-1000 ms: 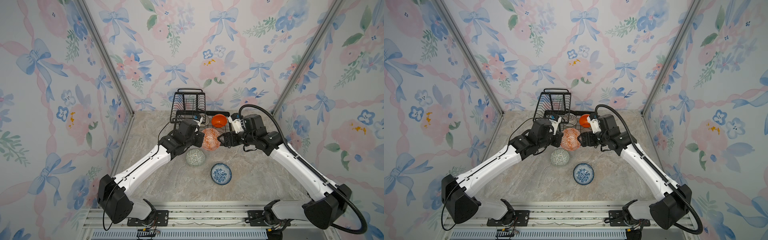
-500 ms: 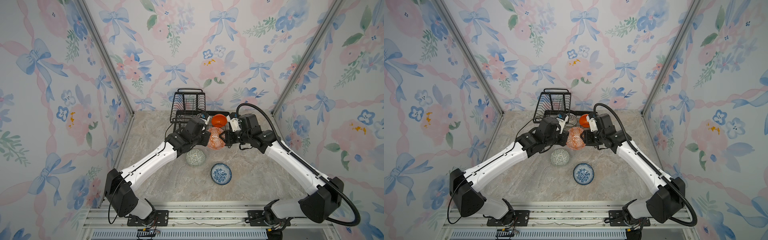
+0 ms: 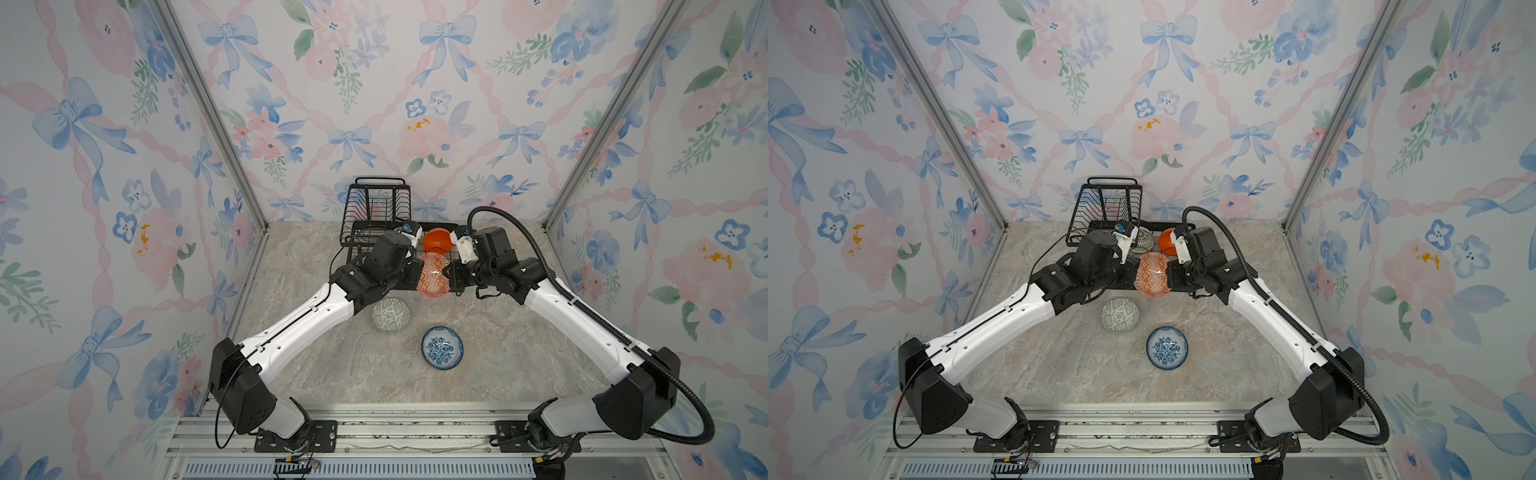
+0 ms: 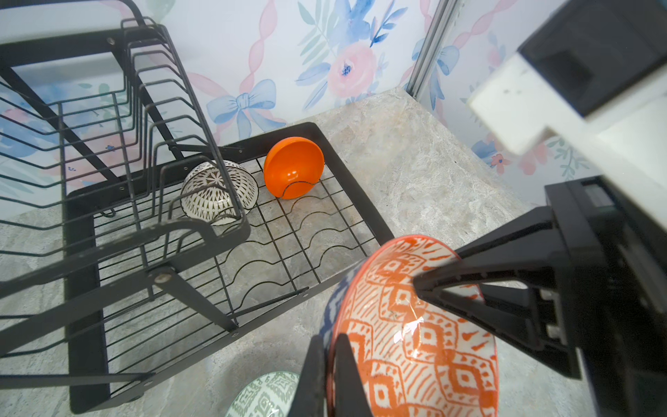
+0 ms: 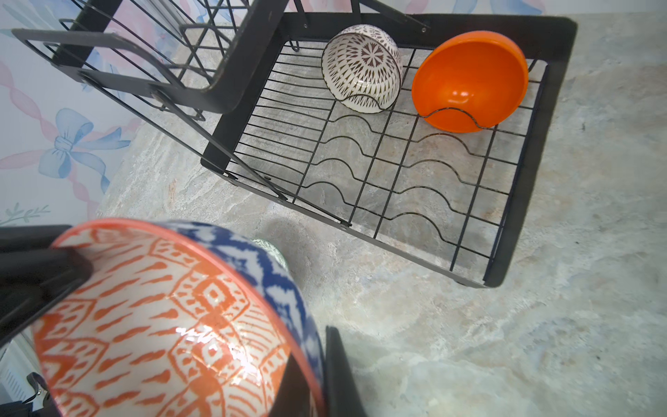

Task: Load bowls into a dish rack
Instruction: Place the bowl in the dish rack.

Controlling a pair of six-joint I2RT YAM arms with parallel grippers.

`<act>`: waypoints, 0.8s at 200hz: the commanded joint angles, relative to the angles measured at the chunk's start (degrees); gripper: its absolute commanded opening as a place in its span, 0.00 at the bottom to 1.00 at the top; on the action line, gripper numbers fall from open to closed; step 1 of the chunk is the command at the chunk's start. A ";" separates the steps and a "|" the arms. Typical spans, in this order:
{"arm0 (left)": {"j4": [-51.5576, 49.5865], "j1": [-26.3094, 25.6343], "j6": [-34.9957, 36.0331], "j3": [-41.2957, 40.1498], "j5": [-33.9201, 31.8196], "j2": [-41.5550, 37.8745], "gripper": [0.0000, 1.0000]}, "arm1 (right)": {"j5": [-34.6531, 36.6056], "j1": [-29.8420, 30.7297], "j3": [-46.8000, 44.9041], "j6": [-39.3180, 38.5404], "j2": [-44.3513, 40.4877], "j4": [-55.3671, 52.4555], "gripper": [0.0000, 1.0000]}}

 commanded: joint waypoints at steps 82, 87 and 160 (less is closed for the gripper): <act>-0.87 13.56 0.76 -3.39 0.81 -8.52 0.98 | 15.69 -2.17 -1.15 -16.04 0.01 15.00 0.00; -1.04 14.53 0.68 -4.15 0.65 -8.96 0.98 | 16.54 -2.37 -2.21 -16.76 -0.31 17.59 0.00; -1.47 25.54 -2.98 -17.22 1.62 -14.37 0.98 | 19.77 -4.82 -14.05 -34.79 5.01 53.27 0.00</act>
